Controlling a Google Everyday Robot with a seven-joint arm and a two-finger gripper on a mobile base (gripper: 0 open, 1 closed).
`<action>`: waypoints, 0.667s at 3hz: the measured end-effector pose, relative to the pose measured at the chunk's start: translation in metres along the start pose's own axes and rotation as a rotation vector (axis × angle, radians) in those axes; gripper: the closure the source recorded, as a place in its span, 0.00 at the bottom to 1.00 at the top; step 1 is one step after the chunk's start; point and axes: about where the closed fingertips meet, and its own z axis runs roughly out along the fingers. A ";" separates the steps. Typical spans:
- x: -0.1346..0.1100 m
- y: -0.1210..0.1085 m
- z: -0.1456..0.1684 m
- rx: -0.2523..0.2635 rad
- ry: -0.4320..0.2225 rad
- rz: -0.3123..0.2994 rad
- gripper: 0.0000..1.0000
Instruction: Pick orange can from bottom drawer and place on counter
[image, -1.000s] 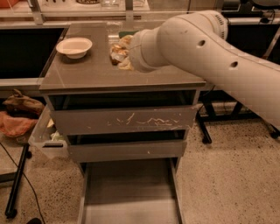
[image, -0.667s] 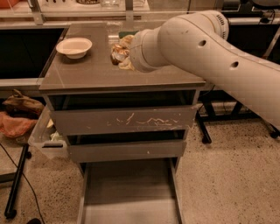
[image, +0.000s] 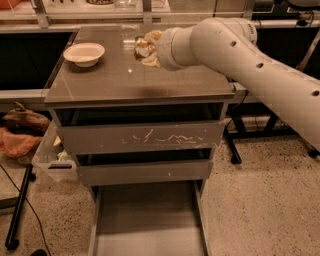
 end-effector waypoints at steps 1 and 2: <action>0.023 -0.009 0.041 -0.032 -0.088 0.102 1.00; 0.041 -0.010 0.070 -0.100 -0.145 0.191 1.00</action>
Offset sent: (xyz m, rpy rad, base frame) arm 0.1078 0.0221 -0.0731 0.2085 0.3971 0.2048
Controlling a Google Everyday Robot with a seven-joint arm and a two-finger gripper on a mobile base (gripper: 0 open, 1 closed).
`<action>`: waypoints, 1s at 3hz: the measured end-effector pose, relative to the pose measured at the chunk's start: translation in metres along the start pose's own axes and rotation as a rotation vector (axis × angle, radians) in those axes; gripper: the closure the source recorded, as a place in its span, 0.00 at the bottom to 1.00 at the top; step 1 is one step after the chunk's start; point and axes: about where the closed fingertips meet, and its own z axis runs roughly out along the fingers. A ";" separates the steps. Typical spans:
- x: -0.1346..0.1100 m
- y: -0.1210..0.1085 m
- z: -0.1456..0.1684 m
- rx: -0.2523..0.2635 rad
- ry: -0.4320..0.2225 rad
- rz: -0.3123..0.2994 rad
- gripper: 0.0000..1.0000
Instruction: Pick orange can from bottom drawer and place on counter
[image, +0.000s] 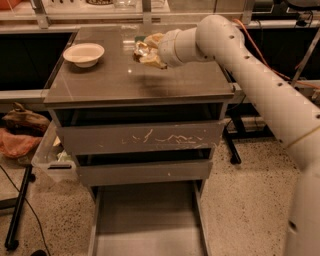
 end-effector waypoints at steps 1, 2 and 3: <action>0.006 0.001 0.026 -0.109 -0.027 0.049 1.00; 0.012 0.018 0.037 -0.236 -0.025 0.087 1.00; 0.021 0.041 0.043 -0.340 -0.022 0.128 1.00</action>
Offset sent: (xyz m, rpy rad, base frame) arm 0.0058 0.0187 -0.0564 -0.0429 0.3752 0.2123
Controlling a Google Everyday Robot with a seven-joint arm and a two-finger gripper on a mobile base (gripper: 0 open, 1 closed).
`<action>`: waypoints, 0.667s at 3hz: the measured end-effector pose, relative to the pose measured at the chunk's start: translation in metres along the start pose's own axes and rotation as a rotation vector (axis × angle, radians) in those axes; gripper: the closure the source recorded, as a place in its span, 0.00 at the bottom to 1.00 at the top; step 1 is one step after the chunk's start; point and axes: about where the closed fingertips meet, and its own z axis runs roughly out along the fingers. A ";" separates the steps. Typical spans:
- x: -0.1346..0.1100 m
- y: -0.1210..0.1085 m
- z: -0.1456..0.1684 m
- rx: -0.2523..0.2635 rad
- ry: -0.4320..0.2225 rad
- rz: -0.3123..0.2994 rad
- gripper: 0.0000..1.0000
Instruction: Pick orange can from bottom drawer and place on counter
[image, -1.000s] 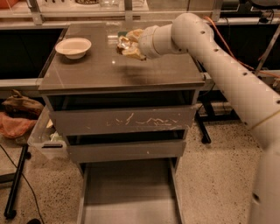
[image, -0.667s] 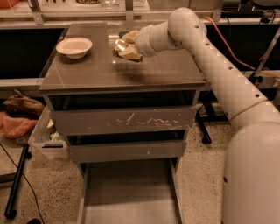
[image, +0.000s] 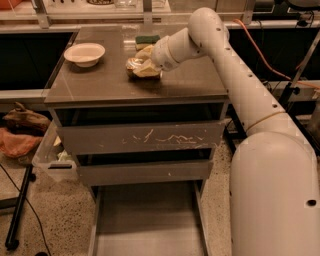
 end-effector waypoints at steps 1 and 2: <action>0.000 0.000 0.000 0.000 0.000 0.000 1.00; 0.000 0.000 0.000 0.000 0.000 0.000 0.81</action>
Offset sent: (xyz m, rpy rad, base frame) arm 0.0000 0.0000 0.0000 0.0000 0.0000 0.0000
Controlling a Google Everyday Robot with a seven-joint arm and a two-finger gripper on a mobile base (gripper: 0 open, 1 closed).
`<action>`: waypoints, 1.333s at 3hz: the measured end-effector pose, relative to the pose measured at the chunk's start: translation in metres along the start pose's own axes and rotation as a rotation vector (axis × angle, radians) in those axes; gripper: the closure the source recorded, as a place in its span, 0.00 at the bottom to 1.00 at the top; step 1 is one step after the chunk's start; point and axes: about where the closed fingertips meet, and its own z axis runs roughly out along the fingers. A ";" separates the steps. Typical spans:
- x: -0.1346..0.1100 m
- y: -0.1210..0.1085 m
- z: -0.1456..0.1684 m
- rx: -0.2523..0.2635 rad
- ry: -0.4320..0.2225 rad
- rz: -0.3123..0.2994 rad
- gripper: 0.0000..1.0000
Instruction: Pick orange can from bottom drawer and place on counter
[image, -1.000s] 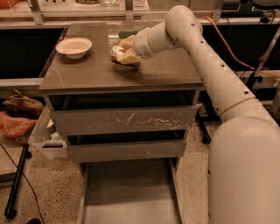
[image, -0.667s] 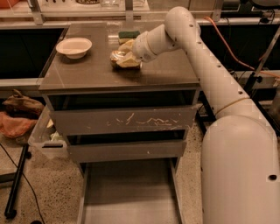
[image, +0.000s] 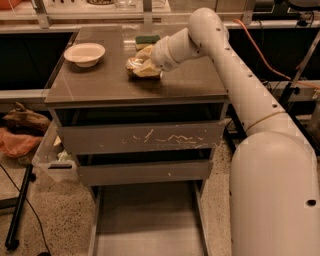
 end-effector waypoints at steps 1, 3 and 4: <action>0.000 0.000 0.000 0.000 0.000 0.000 0.58; 0.000 0.000 0.000 0.000 0.000 0.000 0.12; 0.000 0.000 0.000 0.000 0.000 0.000 0.00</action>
Offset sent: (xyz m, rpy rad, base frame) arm 0.0000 0.0000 0.0000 0.0000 0.0000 0.0000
